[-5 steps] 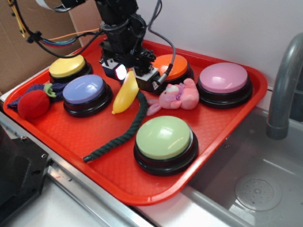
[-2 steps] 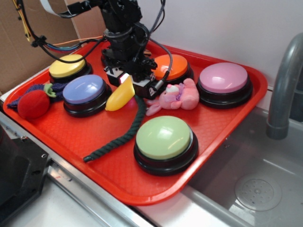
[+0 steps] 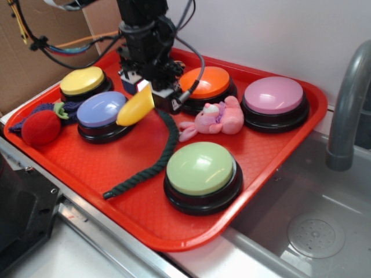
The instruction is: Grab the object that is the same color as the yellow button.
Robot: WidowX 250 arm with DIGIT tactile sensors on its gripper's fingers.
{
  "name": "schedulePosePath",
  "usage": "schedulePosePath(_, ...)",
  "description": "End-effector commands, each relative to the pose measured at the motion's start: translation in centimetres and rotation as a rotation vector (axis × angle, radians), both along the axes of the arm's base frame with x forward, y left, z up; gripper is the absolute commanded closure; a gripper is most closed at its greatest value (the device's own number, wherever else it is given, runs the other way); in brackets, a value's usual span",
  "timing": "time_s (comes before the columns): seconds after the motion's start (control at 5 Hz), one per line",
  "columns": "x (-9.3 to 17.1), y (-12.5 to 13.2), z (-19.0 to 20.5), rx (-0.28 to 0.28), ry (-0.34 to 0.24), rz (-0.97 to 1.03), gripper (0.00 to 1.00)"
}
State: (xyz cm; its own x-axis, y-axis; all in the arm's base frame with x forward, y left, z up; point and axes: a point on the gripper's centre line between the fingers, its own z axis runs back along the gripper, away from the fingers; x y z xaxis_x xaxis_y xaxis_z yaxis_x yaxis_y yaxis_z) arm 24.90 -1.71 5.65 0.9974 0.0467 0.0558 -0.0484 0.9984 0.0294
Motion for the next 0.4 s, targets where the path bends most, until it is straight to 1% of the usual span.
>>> schedulePosePath(0.0,-1.5,-0.2,7.4,0.068,0.115,0.066,1.0)
schedulePosePath(0.2,-3.5,0.2,9.3,-0.013,0.186,0.122,1.0)
